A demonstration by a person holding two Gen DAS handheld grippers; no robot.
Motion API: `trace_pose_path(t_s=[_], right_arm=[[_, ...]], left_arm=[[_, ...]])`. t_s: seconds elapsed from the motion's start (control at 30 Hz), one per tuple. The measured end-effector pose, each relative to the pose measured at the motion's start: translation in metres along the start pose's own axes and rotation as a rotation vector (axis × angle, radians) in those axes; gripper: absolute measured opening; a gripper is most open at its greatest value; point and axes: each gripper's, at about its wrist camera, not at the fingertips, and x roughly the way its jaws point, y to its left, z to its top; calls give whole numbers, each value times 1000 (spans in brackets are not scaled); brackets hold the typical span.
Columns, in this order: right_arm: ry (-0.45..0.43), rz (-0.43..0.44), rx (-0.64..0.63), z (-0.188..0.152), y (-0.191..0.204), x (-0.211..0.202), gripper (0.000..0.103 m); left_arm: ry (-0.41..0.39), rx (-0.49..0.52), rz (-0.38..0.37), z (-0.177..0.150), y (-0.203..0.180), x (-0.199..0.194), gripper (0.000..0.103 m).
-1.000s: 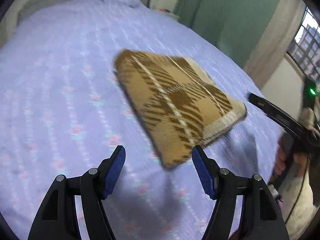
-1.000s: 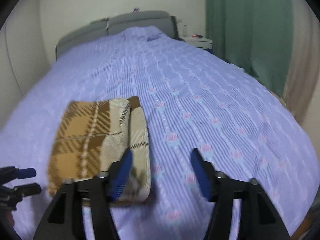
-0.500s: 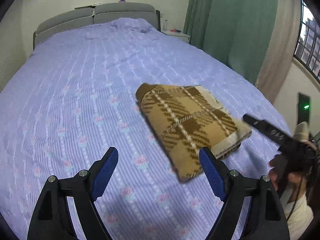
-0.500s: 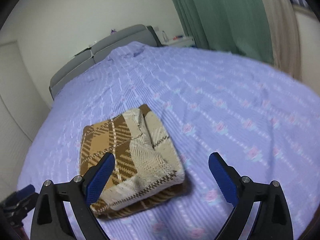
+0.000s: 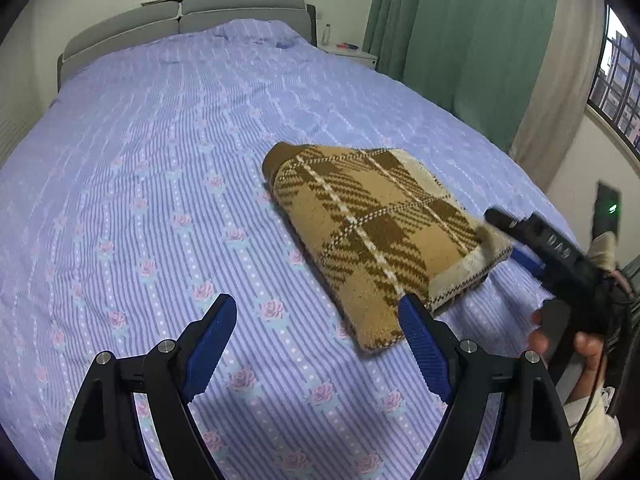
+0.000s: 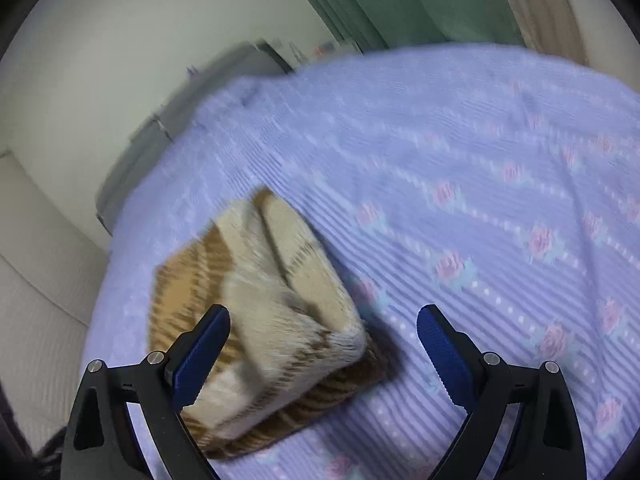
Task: Fold small clothes
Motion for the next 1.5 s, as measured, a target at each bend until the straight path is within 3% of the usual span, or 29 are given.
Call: trace_pose_path(t_s=[0.07, 0.17, 0.23, 0.4, 0.67, 0.97, 1.17, 1.27, 1.33, 1.4, 1.5], right_arm=[[-35, -22, -57, 4, 11, -3, 95], [45, -28, -72, 9, 13, 20, 95], [124, -30, -22, 7, 3, 38, 95], [218, 73, 180, -16, -28, 50, 95], [253, 64, 264, -27, -23, 56, 92], [206, 107, 266, -29, -19, 60, 73], [148, 72, 204, -39, -16, 47, 67], [134, 62, 169, -40, -18, 44, 66], [134, 67, 163, -40, -20, 44, 66], [129, 65, 136, -39, -20, 44, 66], [123, 69, 126, -38, -20, 46, 67]], left_arm=[[9, -9, 1, -1, 2, 2, 83], [15, -18, 0, -2, 4, 4, 83], [12, -13, 2, -3, 4, 3, 83], [13, -15, 0, -3, 7, 4, 83], [23, -37, -6, -7, 13, 7, 83], [33, -46, -11, -2, 23, 14, 83], [70, -44, -109, 27, 30, 39, 83], [118, -78, -161, 45, 34, 61, 83], [170, -124, -235, 55, 35, 76, 83], [205, -159, -308, 60, 30, 87, 87], [200, -124, -319, 65, 16, 97, 93]])
